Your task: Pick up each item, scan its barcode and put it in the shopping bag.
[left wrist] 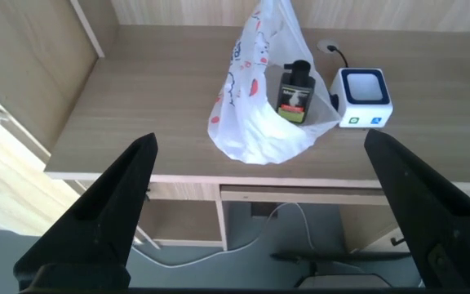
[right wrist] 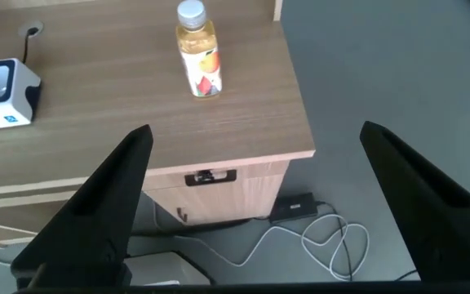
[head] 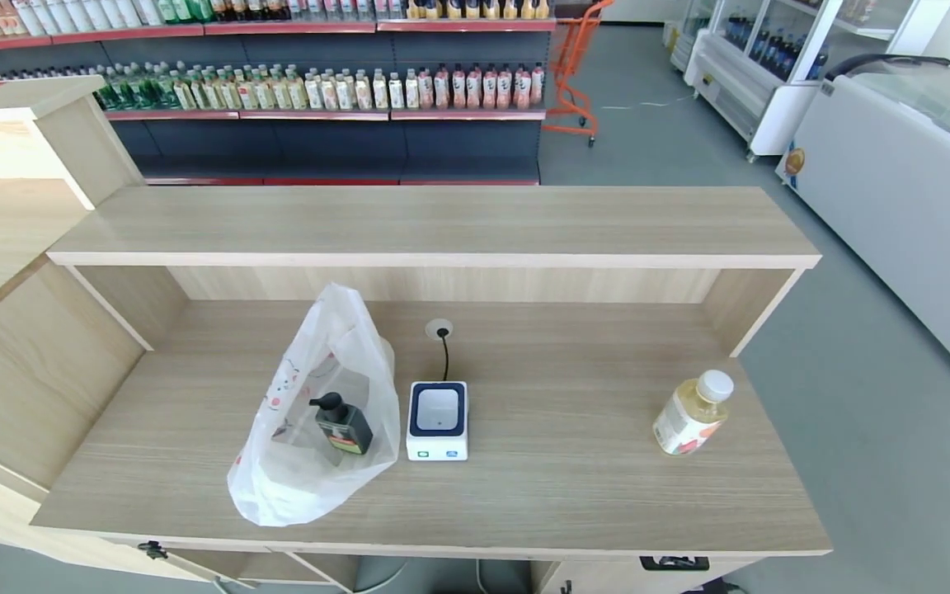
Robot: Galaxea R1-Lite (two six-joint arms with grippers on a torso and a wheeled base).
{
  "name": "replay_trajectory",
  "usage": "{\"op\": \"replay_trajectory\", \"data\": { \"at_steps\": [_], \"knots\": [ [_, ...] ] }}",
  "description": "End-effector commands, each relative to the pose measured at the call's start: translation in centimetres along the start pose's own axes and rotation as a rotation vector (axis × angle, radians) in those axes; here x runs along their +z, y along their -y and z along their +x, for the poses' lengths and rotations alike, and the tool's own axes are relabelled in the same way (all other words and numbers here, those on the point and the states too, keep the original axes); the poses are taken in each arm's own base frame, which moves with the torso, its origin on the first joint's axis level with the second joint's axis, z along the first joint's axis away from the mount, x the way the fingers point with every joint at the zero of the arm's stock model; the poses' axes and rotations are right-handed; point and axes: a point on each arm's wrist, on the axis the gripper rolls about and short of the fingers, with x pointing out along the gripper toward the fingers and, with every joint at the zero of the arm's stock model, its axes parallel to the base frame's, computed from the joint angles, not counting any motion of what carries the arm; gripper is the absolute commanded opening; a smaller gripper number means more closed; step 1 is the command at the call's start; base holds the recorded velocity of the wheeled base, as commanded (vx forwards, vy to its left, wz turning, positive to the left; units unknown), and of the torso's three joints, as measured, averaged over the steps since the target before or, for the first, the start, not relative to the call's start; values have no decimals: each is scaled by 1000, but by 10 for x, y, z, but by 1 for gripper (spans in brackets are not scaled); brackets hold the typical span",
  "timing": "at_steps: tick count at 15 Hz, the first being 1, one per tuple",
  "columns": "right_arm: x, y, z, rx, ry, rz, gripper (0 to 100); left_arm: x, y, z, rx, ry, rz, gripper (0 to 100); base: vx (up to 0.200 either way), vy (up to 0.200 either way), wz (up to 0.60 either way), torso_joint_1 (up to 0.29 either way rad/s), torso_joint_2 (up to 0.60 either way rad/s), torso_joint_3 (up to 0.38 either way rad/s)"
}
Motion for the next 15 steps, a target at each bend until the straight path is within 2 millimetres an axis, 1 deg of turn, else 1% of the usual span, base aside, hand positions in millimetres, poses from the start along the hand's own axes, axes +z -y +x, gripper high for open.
{"op": "replay_trajectory", "data": {
  "at_steps": [1, 3, 5, 6, 7, 8, 9, 10, 11, 12, 13, 14, 15],
  "knots": [
    [0, 0, 1, 5, -8, -1, 100, 0, 0, 0, 0, 1, -2, 100, 0, -200, 0, 2, 2, 7],
    [0, 0, 0, 6, -7, 1, 100, 0, 0, 0, 0, 1, -2, 100, 0, -200, 0, 0, 0, 0],
    [3, 0, 0, 3, -2, 1, 100, 0, 0, 0, 0, 1, -6, 100, 0, 0, 0, 0, 0, 0],
    [19, 0, -2, 11, 1, 12, 100, 0, 0, 0, 0, 1, -6, 100, 0, 0, 0, 0, 0, 0],
    [67, 1, 7, 40, -90, 52, 100, 0, 0, 0, 0, 1, -6, 100, 0, 0, 0, 0, 0, 0],
    [98, 3, 25, 36, -152, 76, 100, 0, 0, 0, 0, 1, -6, 100, 0, 0, 0, 0, 0, 0],
    [120, 6, 52, 29, -222, 96, 100, 0, 0, 0, 0, 1, -6, 100, 0, 0, 0, 0, 0, 0],
    [126, 9, 75, 23, -298, 105, 100, 0, 0, 0, 0, 1, -6, 100, 0, 0, 0, 0, 0, 0],
    [123, 10, 87, 16, -350, 111, 100, 0, 0, 0, 0, 1, -6, 100, 0, 0, 0, 0, 0, 0],
    [102, 10, 101, 0, -479, 100, 100, 0, 0, 0, 0, 1, -6, 100, 0, 0, 0, 0, 0, 0],
    [86, 9, 109, -16, -572, 87, 100, 0, 0, 0, 0, 1, -6, 100, 0, 0, 0, 0, 0, 0],
    [72, 9, 116, -40, -664, 71, 100, 0, 0, 0, 0, 1, -6, 100, 0, 0, 0, 0, 0, 0],
    [60, 7, 127, -29, -757, 59, 100, 0, 0, 0, 0, 1, -6, 100, 0, 0, 0, 0, 0, 0]
  ]
}}
